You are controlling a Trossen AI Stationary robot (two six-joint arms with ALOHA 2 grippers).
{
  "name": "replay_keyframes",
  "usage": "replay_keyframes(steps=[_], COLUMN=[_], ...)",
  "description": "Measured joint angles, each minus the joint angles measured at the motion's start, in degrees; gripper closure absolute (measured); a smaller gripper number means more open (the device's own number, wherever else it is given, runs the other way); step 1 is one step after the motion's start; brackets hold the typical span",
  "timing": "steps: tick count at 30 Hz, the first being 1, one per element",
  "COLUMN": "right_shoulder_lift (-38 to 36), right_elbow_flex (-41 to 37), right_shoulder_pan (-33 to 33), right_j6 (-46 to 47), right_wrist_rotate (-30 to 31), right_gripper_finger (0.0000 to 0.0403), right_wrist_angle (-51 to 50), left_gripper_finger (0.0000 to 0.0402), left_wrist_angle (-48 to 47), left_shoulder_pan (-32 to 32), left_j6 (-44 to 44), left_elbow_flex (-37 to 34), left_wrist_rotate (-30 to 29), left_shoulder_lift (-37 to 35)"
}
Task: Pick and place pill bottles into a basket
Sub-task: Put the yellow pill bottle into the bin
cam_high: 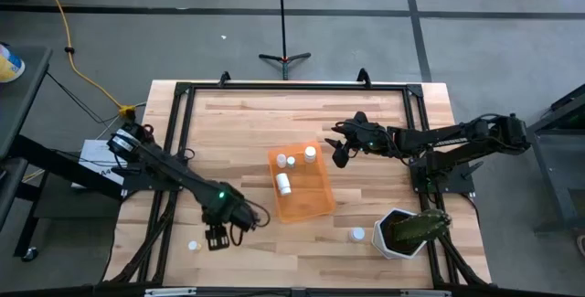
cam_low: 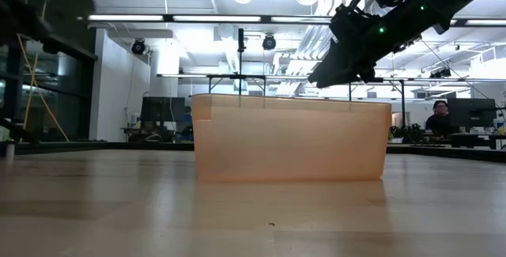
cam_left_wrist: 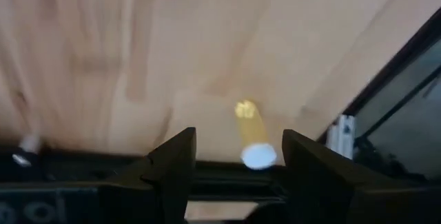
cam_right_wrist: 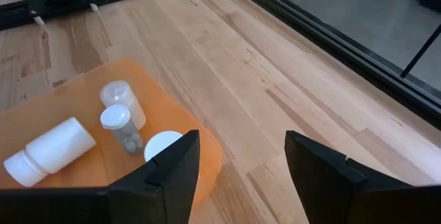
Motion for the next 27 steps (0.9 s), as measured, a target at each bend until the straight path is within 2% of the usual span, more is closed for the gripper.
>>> replay_keyframes(steps=[13,21,27], right_shoulder_lift=[0.0,0.0,0.0], right_elbow_flex=[0.0,0.0,0.0], right_shoulder_pan=[0.02,0.02,0.0], right_j6=[-0.71,-0.67,-0.61], right_wrist_rotate=[0.33,0.04,0.03], right_gripper_finger=[0.0199,0.0199,0.0199], right_wrist_angle=[0.0,0.0,0.0], left_gripper_finger=[0.0151,0.0151,0.0151], left_wrist_angle=[4.71,4.09,5.13], left_shoulder_pan=[-9.46,-12.78,-14.25], left_j6=[-23.16,-30.44,-31.43], left_elbow_flex=[0.0,-0.04,-1.63], left_wrist_rotate=[-0.98,-1.27,-4.59], left_shoulder_lift=[0.07,0.07,0.09])
